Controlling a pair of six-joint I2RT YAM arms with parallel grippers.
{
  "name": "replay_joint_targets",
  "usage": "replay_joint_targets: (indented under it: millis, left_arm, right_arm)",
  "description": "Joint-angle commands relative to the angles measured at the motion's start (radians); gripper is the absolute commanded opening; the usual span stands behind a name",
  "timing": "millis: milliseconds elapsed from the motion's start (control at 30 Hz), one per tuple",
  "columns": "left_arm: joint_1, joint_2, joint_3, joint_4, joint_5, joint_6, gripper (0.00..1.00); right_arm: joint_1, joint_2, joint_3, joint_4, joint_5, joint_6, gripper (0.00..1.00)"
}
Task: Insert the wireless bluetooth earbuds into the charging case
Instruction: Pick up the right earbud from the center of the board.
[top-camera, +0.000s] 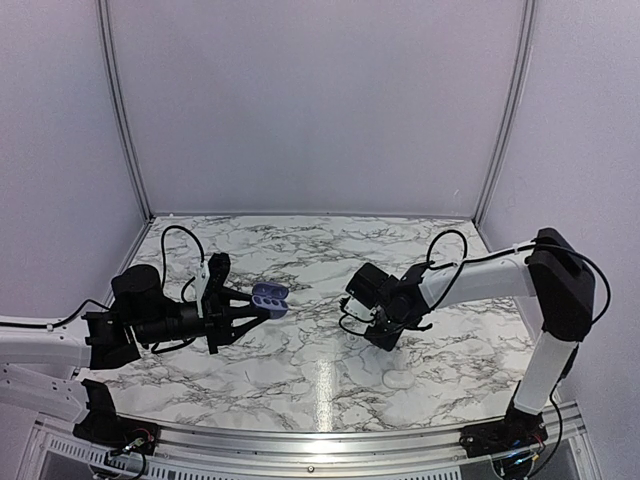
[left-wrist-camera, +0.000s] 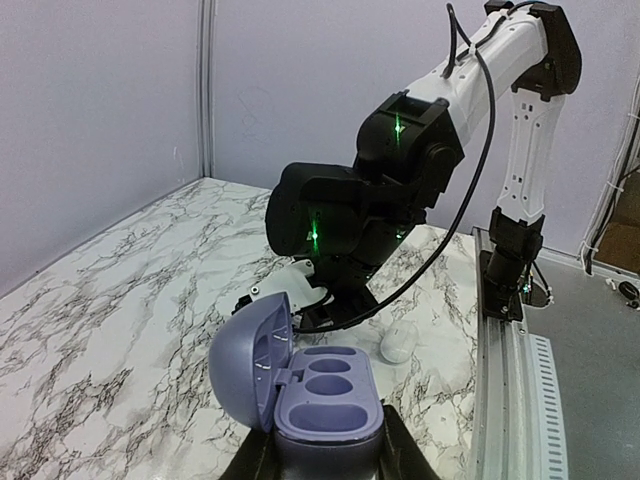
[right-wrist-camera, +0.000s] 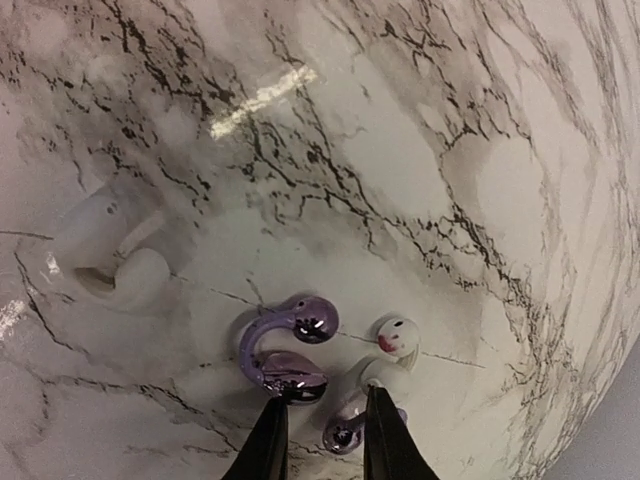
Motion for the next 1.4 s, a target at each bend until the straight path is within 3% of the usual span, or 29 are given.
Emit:
replay_joint_targets:
  millis: [0,300,500,800,1367]
  left_arm:
    - [0.006,-0.010,-0.003,0.025,-0.008,0.012,0.00]
    - [0.006,-0.018,-0.011,0.025,-0.009,0.009,0.00]
    - [0.007,-0.022,-0.012,0.027,-0.008,0.009,0.00]
    - [0.007,-0.045,-0.023,0.027,-0.016,0.006,0.00]
    - [0.007,-0.030,-0.015,0.028,-0.014,0.006,0.00]
  right_arm:
    - [-0.021,-0.042,0.011,-0.009,0.036,0.017,0.20]
    - [0.014,-0.097,0.036,0.003,-0.084,-0.024,0.26]
    - [0.053,-0.021,0.088,-0.016,-0.113,-0.017,0.23]
    - [0.042,0.049,0.104,-0.014,-0.098,-0.002,0.21]
    - [0.016,0.034,0.098,-0.004,-0.036,-0.017,0.21]
